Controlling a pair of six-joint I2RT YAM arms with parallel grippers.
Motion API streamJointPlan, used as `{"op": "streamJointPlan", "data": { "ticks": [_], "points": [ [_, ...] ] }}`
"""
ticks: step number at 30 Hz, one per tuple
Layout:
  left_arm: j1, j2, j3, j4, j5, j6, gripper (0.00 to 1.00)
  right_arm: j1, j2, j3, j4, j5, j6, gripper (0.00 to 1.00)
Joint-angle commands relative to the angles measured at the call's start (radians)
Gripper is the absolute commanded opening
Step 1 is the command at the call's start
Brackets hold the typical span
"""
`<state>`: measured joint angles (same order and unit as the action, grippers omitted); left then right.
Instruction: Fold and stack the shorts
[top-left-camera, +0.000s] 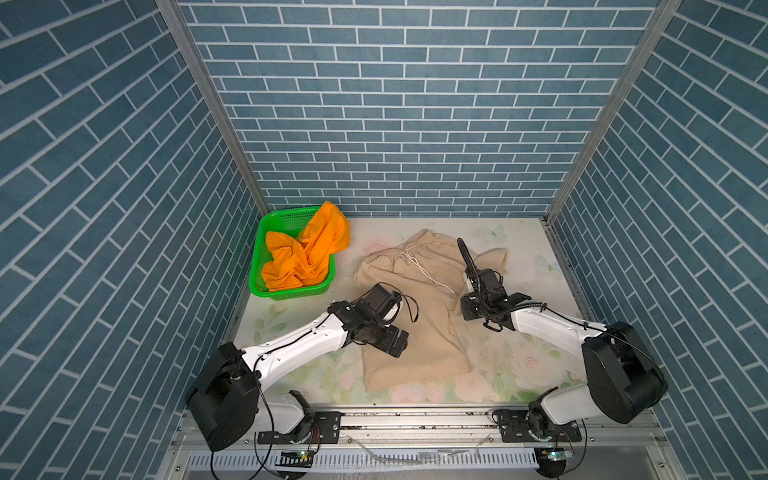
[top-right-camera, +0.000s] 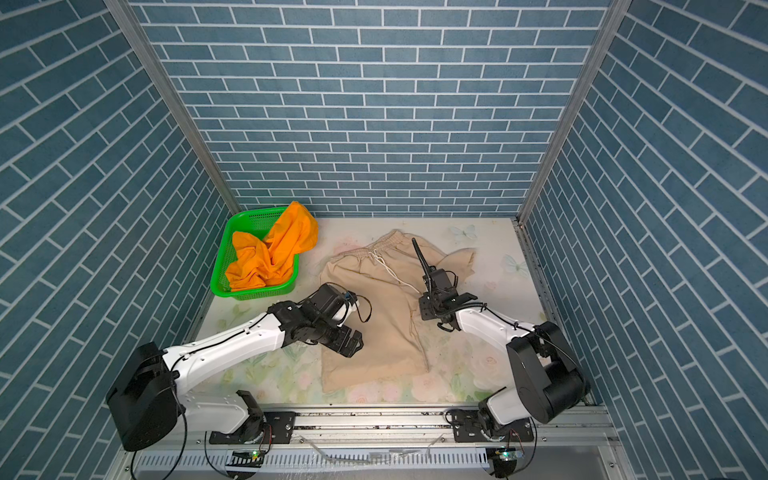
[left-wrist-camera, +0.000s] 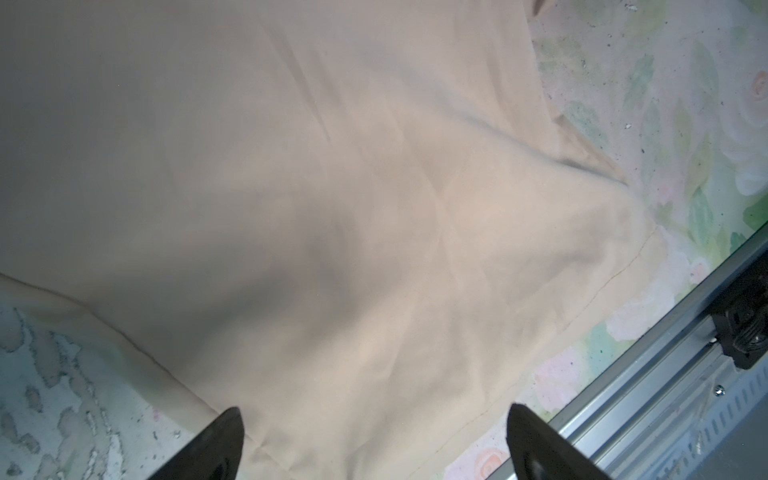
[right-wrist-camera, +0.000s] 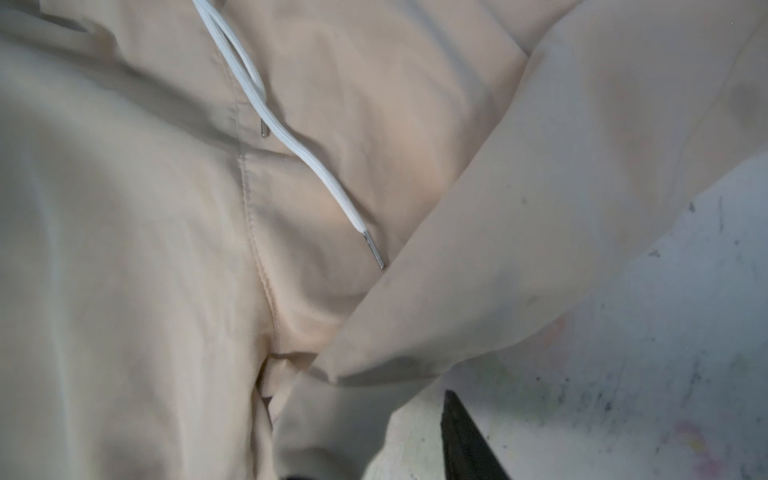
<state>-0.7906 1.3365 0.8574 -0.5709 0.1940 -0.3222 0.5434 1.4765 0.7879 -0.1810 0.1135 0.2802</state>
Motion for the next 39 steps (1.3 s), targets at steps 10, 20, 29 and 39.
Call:
{"op": "streamJointPlan", "data": {
  "ticks": [10, 20, 29, 39],
  "points": [
    [-0.006, -0.001, -0.02, -0.022, -0.038, 0.007, 1.0, 0.009, 0.138, 0.219, -0.18, 0.199, -0.134, 0.0],
    [-0.006, 0.015, -0.011, -0.015, -0.028, 0.012, 1.0, 0.105, 0.26, 0.555, -0.927, 0.341, -0.319, 0.0],
    [-0.006, 0.039, 0.015, -0.028, -0.012, 0.027, 1.0, 0.126, 0.272, 0.653, -1.138, 0.162, -0.375, 0.0],
    [-0.004, 0.049, 0.077, -0.076, -0.062, -0.002, 1.0, 0.112, 0.188, 0.562, -1.072, -0.163, -0.138, 0.54]
  ]
}}
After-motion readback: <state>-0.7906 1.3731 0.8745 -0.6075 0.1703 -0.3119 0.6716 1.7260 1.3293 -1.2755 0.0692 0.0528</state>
